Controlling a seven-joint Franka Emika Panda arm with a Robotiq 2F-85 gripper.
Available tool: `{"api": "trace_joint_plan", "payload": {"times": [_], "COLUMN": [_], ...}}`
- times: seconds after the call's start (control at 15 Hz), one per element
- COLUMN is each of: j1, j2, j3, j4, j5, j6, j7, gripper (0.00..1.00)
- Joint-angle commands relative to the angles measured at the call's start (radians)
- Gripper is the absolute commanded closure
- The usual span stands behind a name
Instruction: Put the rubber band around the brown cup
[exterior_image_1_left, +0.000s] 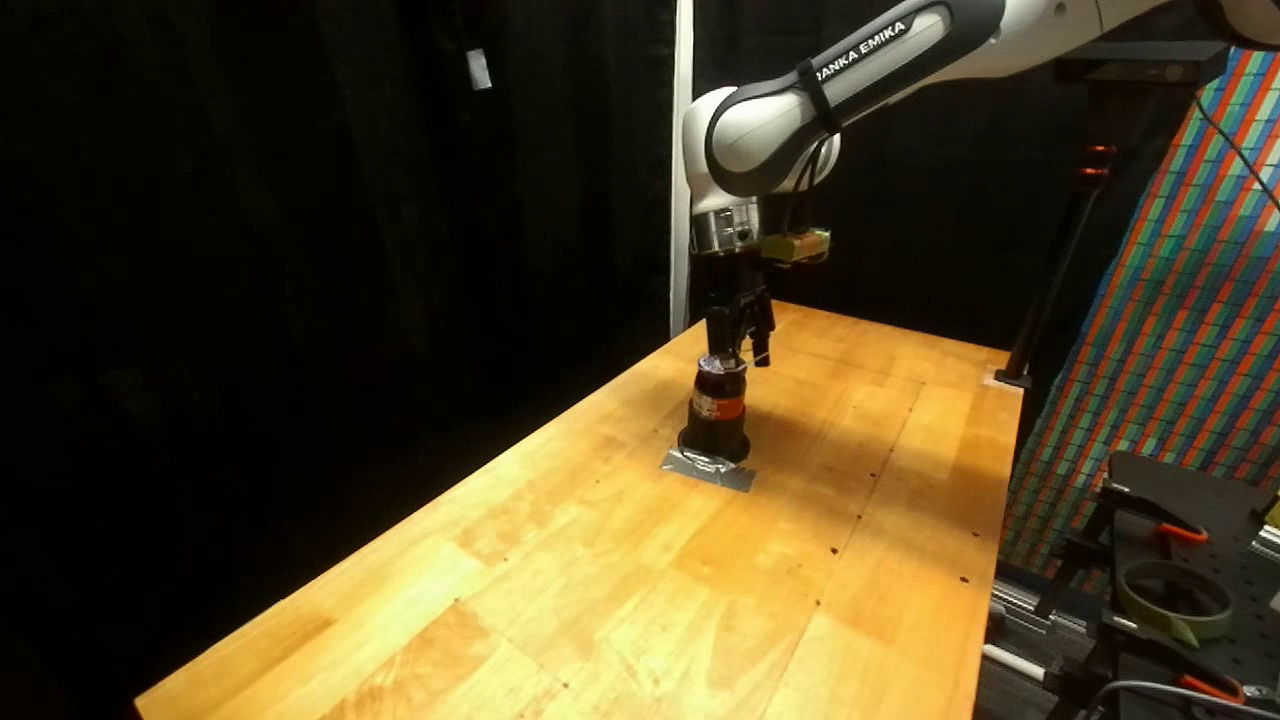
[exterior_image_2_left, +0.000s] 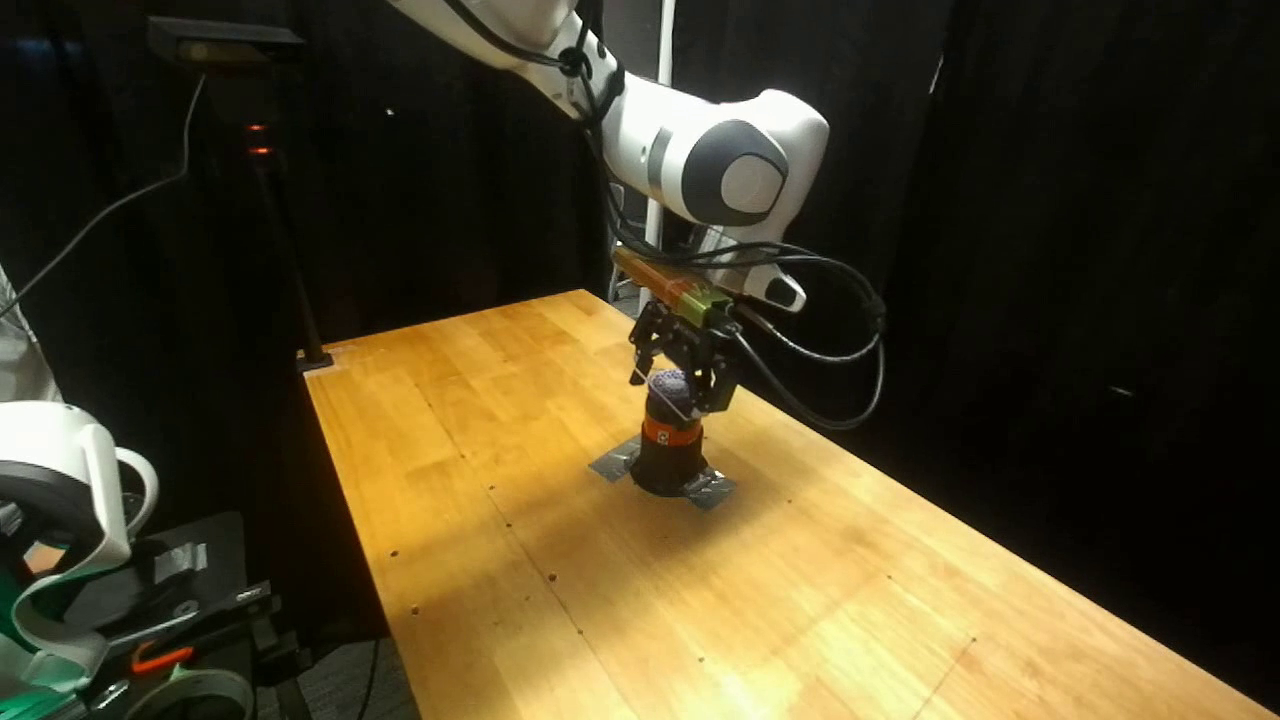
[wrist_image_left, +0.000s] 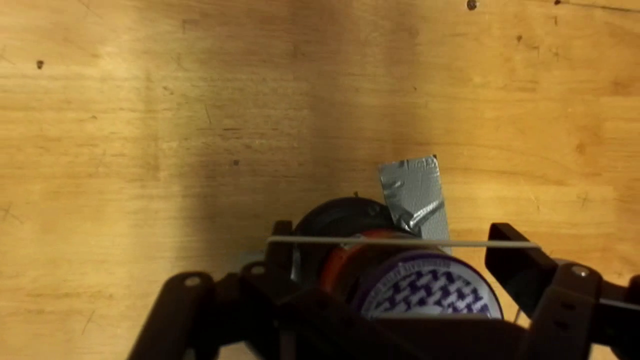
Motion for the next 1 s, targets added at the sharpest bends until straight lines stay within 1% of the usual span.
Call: {"api": "trace_joint_plan", "payload": {"times": [0.0,0.2,0.33,0.67,0.93], "j1": [-0.029,-0.031,-0.021,0.012,0.044], "j2": [-0.039,-0.054,-0.076,-0.141,-0.188], "j3": [0.009,0.003,-0.005,-0.027,-0.051], "j4": [-0.06,-0.107,-0.159,-0.301,-0.392], "j5": [0.03,0.038,0.03,-0.001,-0.035], "j6": [-0.044,0.008,0.087,0.281,0.376], "j7": [-0.054,-0.048,-0.019,0.072,0.173], "gripper": [0.0,0.0,0.0,0.0,0.0]}}
